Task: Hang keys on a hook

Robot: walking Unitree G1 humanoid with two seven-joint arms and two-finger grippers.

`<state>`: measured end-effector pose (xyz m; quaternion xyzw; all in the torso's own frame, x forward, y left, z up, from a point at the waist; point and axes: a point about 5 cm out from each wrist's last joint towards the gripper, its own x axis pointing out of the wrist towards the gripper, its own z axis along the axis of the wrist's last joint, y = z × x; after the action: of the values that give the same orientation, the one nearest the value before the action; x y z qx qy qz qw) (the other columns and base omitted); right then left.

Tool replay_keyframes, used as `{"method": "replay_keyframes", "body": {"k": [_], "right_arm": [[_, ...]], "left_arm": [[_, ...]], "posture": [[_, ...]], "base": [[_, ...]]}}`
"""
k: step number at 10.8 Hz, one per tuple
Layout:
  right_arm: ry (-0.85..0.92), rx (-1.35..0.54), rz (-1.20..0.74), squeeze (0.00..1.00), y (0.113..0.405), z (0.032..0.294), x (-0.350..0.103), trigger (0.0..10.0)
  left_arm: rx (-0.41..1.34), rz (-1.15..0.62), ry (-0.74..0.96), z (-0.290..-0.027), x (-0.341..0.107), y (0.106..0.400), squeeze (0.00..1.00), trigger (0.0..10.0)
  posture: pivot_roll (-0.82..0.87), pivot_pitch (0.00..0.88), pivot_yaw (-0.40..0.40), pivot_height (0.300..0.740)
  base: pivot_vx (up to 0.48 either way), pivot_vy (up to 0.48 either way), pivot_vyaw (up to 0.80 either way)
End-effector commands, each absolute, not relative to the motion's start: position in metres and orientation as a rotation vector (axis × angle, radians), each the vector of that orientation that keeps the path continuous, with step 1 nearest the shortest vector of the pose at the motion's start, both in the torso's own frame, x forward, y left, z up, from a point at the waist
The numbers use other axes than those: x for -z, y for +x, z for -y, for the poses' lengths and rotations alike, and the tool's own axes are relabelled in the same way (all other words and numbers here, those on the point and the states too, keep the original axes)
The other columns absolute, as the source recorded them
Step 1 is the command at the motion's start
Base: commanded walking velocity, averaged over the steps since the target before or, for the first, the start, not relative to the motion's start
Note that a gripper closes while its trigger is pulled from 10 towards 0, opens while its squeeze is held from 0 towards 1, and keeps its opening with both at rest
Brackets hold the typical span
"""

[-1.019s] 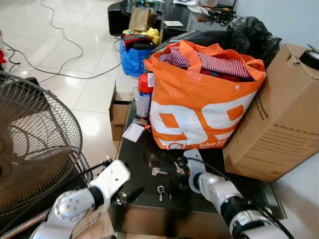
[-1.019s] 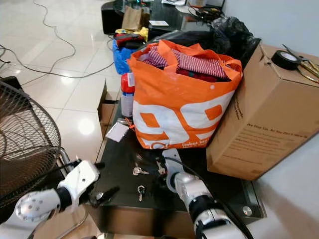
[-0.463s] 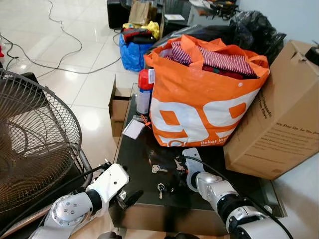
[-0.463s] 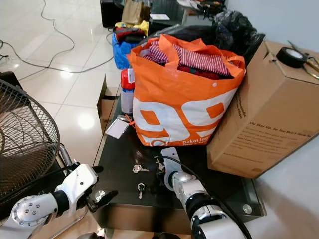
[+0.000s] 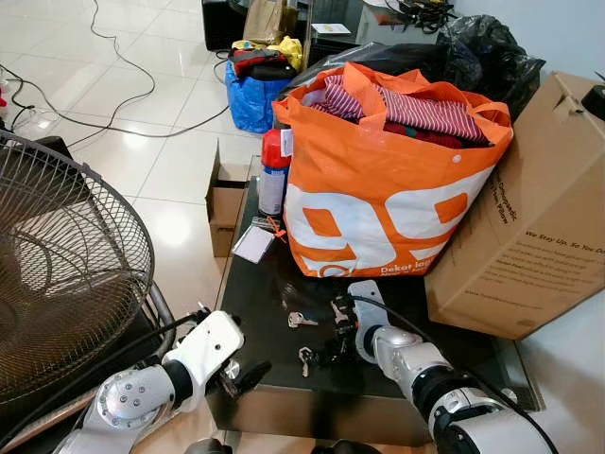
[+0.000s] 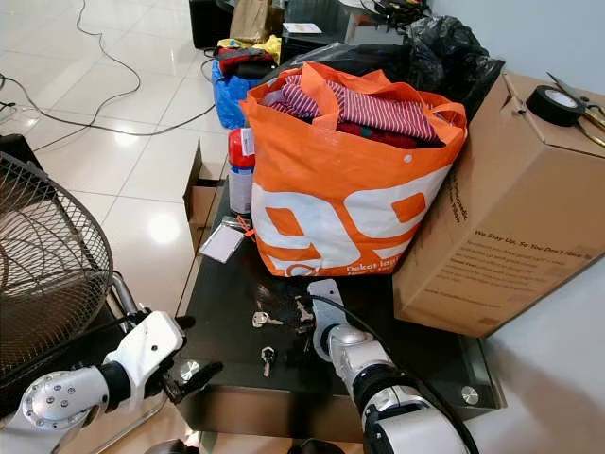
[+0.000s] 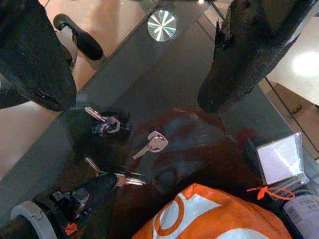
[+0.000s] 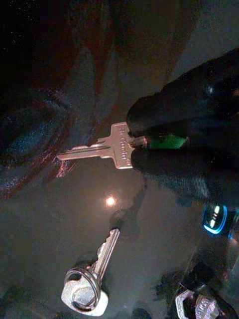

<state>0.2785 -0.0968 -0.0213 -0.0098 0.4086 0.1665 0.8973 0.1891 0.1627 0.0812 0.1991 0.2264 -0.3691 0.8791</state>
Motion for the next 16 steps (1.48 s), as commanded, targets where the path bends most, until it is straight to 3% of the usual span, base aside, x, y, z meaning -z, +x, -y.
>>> {"method": "replay_keyframes", "body": {"k": [1,5,8,10,13,15,16], "right_arm": [[-0.038,-0.335,-0.849,0.00,0.281,0.103,0.020,0.0],[-0.072,-0.434,-0.784,0.00,0.299,0.111,0.000,0.0],[-0.046,-0.430,-0.705,0.00,0.311,0.142,-0.022,0.0],[-0.101,-0.440,-0.782,0.00,0.302,0.134,-0.009,0.0],[-0.153,-0.464,-0.838,0.00,0.290,0.106,0.007,0.0],[-0.184,-0.473,-0.878,0.00,0.279,0.104,0.019,0.0],[-0.215,-0.449,-0.863,0.00,0.275,0.107,0.023,10.0]], "left_arm": [[0.784,-0.455,0.419,-0.160,-0.085,0.191,0.00,10.0],[0.747,-0.397,0.408,-0.154,-0.085,0.209,0.00,10.0],[0.674,-0.331,0.384,-0.149,-0.091,0.239,0.00,10.0],[0.690,-0.335,0.397,-0.146,-0.089,0.242,0.00,10.0],[0.788,-0.392,0.408,-0.142,-0.080,0.222,0.00,10.0],[0.816,-0.421,0.405,-0.142,-0.076,0.211,0.00,10.0],[0.819,-0.429,0.403,-0.143,-0.075,0.206,0.00,10.0]], "posture": [[-0.03,0.059,-0.130,0.740],[-0.04,0.000,-0.116,0.740],[-0.03,0.000,-0.092,0.740],[-0.04,0.000,-0.085,0.740],[-0.07,0.000,-0.096,0.740],[-0.08,0.000,-0.107,0.740],[-0.07,0.007,-0.120,0.740]], "base": [[0.000,0.000,0.00],[0.000,0.000,0.00],[0.000,0.000,0.00],[0.000,0.000,0.00],[0.000,0.000,0.00],[0.000,0.000,0.00],[0.000,0.000,0.00]]}}
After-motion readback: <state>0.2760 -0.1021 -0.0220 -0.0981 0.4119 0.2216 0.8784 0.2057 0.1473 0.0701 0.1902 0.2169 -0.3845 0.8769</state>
